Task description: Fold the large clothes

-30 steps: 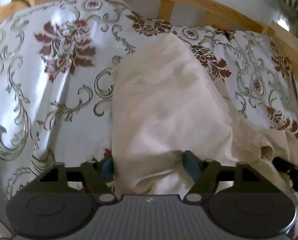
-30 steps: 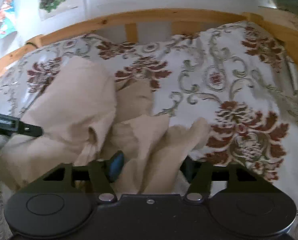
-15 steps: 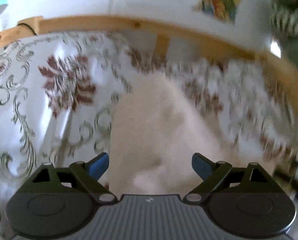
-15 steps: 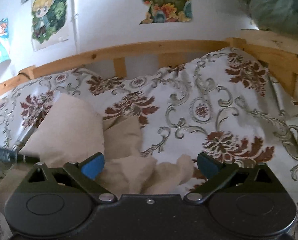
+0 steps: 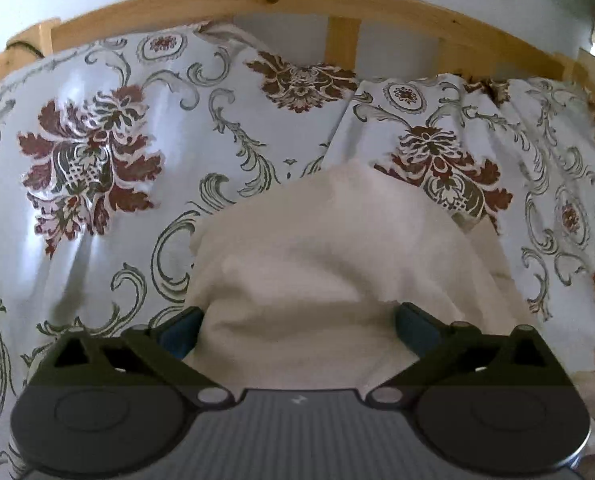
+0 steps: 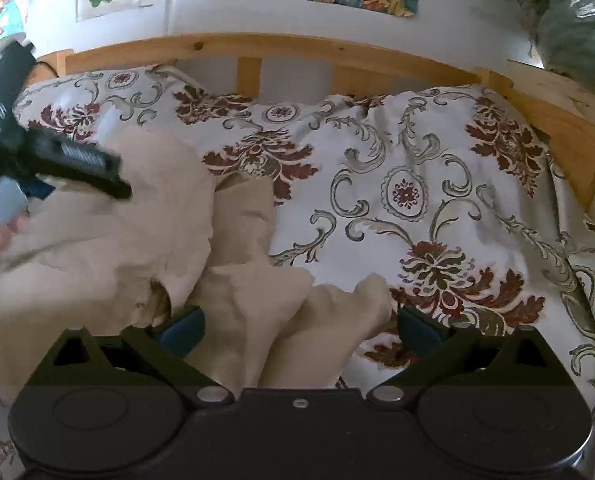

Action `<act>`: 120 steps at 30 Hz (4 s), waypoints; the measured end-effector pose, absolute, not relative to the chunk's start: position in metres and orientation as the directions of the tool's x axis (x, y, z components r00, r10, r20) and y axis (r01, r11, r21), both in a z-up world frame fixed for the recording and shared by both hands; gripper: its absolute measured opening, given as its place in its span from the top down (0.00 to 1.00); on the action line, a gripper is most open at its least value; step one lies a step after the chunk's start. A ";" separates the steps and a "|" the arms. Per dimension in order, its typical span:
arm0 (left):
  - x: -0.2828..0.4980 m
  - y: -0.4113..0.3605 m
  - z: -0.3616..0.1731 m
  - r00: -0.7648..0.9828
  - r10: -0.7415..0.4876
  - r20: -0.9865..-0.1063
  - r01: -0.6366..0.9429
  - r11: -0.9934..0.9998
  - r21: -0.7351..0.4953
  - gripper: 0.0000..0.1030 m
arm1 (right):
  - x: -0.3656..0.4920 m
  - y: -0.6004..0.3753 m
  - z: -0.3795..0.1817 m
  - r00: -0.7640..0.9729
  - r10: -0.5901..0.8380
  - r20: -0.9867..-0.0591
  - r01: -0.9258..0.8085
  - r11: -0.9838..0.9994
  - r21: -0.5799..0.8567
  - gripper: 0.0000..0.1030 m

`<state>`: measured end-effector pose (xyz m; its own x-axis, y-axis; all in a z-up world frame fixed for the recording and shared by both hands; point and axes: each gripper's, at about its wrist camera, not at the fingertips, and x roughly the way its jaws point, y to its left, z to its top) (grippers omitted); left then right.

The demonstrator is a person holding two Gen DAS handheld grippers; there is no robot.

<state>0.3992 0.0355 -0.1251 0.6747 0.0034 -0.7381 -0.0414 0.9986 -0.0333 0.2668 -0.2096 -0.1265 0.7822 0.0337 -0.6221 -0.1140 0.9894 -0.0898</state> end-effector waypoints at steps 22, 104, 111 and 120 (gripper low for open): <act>0.215 0.054 0.010 0.769 -0.054 -0.637 -0.061 0.986 -0.158 0.01 | 0.150 -0.235 -0.028 0.935 0.123 -0.331 -0.070 0.983 0.168 0.01; -0.001 0.057 -0.028 0.806 0.076 -0.587 -0.096 0.995 -0.003 0.01 | 0.003 -0.178 -0.042 0.871 0.102 -0.480 -0.096 0.995 0.037 0.01; -0.002 0.056 -0.027 0.805 0.078 -0.588 -0.098 0.995 -0.002 0.01 | 0.002 -0.178 -0.042 0.872 0.097 -0.480 -0.088 0.995 0.042 0.01; -0.004 0.056 -0.026 0.816 0.065 -0.574 -0.092 0.996 -0.018 0.01 | 0.001 -0.178 -0.041 0.872 0.096 -0.480 -0.090 0.995 0.036 0.01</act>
<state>-0.0036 0.0556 -0.0259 0.8160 0.0646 -0.5744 -0.0917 0.9956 -0.0183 0.0013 -0.1776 -0.0413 0.8723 0.0959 -0.4795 -0.0897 0.9953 0.0360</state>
